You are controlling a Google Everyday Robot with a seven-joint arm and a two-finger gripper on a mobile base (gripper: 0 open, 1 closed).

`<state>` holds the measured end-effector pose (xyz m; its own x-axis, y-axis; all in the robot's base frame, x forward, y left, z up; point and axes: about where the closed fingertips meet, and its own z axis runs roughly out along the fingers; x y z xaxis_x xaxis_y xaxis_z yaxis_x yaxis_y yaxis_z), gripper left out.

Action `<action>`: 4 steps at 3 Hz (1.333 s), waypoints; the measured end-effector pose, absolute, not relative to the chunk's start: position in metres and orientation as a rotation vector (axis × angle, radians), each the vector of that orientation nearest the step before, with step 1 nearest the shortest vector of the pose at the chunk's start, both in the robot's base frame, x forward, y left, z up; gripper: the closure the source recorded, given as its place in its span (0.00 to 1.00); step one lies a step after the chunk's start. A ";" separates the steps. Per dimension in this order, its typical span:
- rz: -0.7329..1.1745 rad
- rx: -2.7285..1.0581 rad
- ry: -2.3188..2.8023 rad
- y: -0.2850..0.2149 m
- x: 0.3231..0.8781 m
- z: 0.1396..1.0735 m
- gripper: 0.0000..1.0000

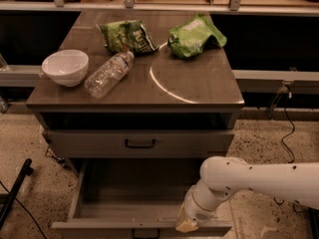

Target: Close middle drawer

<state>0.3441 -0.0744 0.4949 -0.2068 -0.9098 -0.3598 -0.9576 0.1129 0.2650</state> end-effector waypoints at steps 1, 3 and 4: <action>0.661 -1.942 2.263 -0.079 0.347 0.480 1.00; 0.696 -2.030 2.255 -0.078 0.350 0.455 1.00; 0.696 -2.023 2.260 -0.078 0.352 0.453 1.00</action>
Offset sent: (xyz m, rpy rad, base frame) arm 0.0029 -0.0055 -0.0362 -0.0539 0.0359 0.0892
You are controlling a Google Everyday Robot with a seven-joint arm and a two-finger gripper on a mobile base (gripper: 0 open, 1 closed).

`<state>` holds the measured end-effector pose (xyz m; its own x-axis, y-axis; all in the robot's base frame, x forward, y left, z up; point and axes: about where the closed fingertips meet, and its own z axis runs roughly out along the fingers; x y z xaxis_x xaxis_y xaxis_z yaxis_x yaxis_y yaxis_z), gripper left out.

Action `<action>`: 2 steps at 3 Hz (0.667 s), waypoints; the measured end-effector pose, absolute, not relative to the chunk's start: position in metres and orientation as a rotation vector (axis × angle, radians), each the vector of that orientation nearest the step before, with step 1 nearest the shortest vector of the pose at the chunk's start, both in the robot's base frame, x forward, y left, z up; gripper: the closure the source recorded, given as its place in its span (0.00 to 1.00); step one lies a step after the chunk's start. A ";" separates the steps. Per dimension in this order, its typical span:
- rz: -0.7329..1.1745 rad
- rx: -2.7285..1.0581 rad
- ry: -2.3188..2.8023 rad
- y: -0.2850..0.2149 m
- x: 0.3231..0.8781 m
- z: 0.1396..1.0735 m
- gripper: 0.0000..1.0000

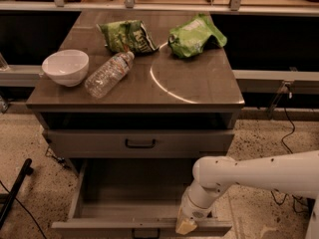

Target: Close middle drawer

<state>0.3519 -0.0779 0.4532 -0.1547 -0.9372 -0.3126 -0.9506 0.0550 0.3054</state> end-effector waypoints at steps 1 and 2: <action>0.696 -2.023 2.260 -0.078 0.352 0.454 1.00; 0.658 -1.979 2.214 -0.071 0.371 0.463 1.00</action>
Offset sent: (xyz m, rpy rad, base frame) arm 0.0492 0.0161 0.0272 0.0856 -0.1586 -0.0464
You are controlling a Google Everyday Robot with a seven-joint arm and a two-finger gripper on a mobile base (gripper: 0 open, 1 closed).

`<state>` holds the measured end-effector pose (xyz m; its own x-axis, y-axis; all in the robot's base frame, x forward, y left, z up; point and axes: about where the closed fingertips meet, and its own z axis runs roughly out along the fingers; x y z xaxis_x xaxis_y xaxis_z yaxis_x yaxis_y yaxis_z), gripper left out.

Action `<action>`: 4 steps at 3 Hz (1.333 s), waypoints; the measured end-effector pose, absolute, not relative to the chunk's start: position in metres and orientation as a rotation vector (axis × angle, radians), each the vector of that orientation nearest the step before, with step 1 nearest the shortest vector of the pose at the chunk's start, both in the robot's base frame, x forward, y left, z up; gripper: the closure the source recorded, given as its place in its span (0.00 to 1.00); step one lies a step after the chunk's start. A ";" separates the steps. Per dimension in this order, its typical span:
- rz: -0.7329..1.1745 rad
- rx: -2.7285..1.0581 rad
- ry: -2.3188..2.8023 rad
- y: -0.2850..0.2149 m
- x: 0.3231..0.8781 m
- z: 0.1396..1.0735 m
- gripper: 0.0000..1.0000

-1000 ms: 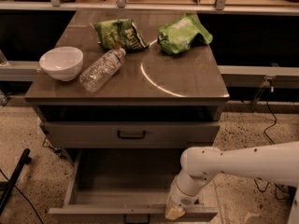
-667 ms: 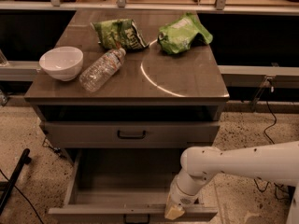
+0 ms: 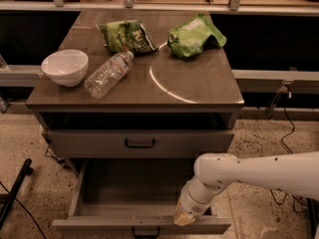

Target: Close middle drawer

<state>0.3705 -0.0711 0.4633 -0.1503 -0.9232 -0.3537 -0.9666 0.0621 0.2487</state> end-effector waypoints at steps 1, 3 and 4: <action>0.585 -1.921 2.121 -0.055 0.412 0.490 1.00; 0.653 -1.924 2.172 -0.070 0.394 0.471 1.00; 0.692 -1.929 2.182 -0.073 0.384 0.462 1.00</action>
Offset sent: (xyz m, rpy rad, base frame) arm 0.0645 0.0301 0.0399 0.0746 -0.1627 -0.0108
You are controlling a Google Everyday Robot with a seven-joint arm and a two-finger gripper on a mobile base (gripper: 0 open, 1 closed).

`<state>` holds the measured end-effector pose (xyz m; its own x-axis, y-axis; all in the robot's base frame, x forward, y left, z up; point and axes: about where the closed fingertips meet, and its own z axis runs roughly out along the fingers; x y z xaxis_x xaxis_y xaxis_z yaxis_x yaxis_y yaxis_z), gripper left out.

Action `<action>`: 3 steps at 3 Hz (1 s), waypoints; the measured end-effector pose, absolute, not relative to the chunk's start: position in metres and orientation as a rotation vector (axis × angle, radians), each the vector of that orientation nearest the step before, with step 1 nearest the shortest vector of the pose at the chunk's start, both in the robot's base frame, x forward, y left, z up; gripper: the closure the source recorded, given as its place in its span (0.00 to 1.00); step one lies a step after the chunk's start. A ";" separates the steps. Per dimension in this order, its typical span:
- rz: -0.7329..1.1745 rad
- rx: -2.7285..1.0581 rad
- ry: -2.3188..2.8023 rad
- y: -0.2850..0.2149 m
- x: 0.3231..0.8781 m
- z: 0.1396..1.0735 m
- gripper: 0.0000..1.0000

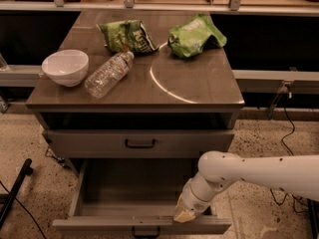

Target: Close middle drawer

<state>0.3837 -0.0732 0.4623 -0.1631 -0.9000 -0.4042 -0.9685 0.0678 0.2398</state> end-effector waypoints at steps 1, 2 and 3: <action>0.720 -1.879 2.123 -0.087 0.370 0.477 1.00; 0.708 -1.884 2.141 -0.092 0.365 0.473 1.00; 0.712 -1.895 2.156 -0.092 0.363 0.463 1.00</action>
Offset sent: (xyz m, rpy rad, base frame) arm -0.0201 -0.0259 0.0303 0.1100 -0.0645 -0.0213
